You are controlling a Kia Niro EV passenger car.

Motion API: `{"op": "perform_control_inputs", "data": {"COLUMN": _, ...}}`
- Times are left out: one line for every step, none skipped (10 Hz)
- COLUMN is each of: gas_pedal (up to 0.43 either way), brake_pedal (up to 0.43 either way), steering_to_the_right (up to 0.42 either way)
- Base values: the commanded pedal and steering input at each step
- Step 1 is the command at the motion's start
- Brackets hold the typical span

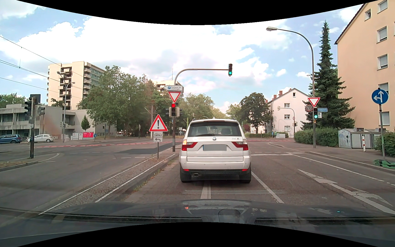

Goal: Follow the waypoints while adhering to traffic rules and regulations

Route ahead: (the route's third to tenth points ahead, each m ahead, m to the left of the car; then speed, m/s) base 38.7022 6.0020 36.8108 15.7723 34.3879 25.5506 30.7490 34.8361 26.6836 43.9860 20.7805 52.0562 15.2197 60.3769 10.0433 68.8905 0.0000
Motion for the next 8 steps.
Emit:
{"op": "perform_control_inputs", "data": {"gas_pedal": 0.000, "brake_pedal": 0.268, "steering_to_the_right": -0.004}}
{"op": "perform_control_inputs", "data": {"gas_pedal": 0.000, "brake_pedal": 0.268, "steering_to_the_right": -0.004}}
{"op": "perform_control_inputs", "data": {"gas_pedal": 0.000, "brake_pedal": 0.268, "steering_to_the_right": -0.004}}
{"op": "perform_control_inputs", "data": {"gas_pedal": 0.000, "brake_pedal": 0.262, "steering_to_the_right": -0.004}}
{"op": "perform_control_inputs", "data": {"gas_pedal": 0.000, "brake_pedal": 0.268, "steering_to_the_right": -0.004}}
{"op": "perform_control_inputs", "data": {"gas_pedal": 0.000, "brake_pedal": 0.268, "steering_to_the_right": -0.004}}
{"op": "perform_control_inputs", "data": {"gas_pedal": 0.000, "brake_pedal": 0.262, "steering_to_the_right": -0.004}}
{"op": "perform_control_inputs", "data": {"gas_pedal": 0.000, "brake_pedal": 0.268, "steering_to_the_right": -0.004}}
